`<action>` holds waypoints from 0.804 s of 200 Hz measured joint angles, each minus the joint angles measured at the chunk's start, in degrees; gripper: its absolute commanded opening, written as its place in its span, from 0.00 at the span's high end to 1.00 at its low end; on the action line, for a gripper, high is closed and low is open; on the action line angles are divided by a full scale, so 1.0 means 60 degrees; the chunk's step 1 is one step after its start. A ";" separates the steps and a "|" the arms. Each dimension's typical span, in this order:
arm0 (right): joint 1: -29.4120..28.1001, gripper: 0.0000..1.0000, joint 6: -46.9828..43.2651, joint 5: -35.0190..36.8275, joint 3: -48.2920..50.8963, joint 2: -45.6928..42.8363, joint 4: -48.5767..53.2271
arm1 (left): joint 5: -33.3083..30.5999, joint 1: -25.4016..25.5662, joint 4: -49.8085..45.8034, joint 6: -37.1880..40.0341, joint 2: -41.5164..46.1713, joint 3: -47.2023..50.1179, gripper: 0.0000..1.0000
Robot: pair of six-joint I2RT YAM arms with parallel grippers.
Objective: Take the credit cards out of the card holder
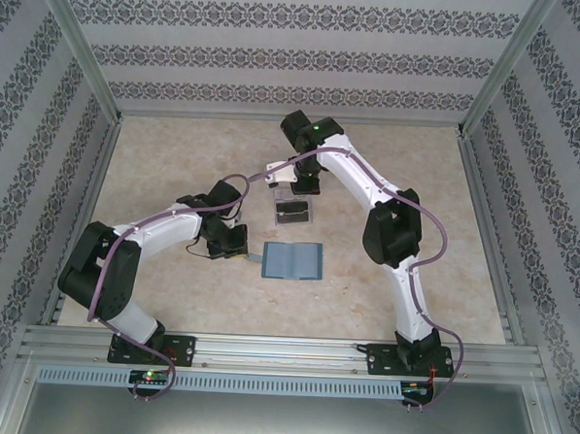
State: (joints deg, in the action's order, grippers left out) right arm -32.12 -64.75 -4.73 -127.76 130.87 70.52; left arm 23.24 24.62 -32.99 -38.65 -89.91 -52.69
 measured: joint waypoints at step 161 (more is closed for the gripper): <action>-0.0175 0.76 -0.0175 0.0335 -0.0645 0.0889 0.0142 | -0.0146 0.0000 -0.0222 -0.0138 0.0273 0.0015 1.00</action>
State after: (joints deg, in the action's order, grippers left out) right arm -33.17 -65.80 -2.72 -131.63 136.20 71.37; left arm 22.37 24.62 -34.33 -39.48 -88.27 -52.60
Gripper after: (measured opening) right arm 0.234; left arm 0.046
